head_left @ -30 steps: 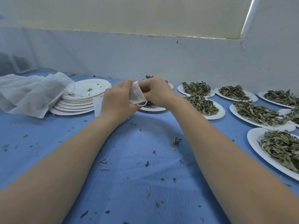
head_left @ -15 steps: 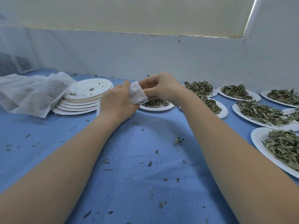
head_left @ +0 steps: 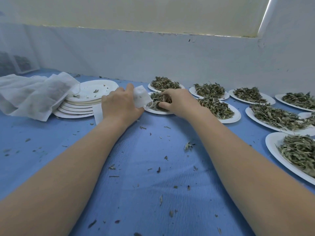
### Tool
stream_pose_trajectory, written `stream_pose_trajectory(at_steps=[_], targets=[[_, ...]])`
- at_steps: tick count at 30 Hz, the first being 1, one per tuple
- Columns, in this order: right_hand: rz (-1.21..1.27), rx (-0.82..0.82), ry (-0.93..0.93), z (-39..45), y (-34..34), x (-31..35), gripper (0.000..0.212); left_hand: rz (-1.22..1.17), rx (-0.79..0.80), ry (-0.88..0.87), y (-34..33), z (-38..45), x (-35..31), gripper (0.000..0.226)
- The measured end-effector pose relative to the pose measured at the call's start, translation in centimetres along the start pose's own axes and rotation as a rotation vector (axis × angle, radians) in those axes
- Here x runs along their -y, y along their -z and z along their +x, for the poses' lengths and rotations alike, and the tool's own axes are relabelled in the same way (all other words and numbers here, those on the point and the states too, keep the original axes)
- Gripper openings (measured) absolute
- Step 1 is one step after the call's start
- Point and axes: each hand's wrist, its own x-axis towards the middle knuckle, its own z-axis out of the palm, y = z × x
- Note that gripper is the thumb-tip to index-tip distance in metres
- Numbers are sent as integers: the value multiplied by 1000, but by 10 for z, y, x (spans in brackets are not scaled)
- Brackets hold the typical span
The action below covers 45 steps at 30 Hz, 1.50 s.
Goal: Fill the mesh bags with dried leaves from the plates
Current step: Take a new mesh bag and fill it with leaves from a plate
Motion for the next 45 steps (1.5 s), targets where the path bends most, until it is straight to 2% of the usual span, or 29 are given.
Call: stream_pose_trajectory(at_steps=[9,12,14,16,25,31,33,35,37,41,45], targets=[[271,-332,-26,3,8,3,16,-1,-7,-8,-1,1,3,48],[473,-387,-88,2,12,6,13,-20,-14,-8,-1,1,3,49],[654,-369,-127,1,15,8,10,-40,-13,-8,0,0,2,49],[704,-332,-123,1,17,10,8,-55,-14,-5,0,0,2,48],[626,-168,46,-2,16,29,4,-119,-47,5,3,0,-2,47],[494,75,163,-3,22,34,22,-182,-93,-62,5,-1,-4,46],[500,154,147,-3,26,33,16,-211,-85,-63,4,-2,-5,45],[579,229,96,-2,29,30,27,-201,-74,-64,3,-2,-6,45],[727,234,28,-2,32,28,35,-189,-69,-71,2,-2,-7,44],[962,155,-11,-5,31,27,16,-210,-92,-65,2,-2,-6,44],[919,61,-31,-3,28,24,19,-229,-150,-99,4,-3,-9,46]])
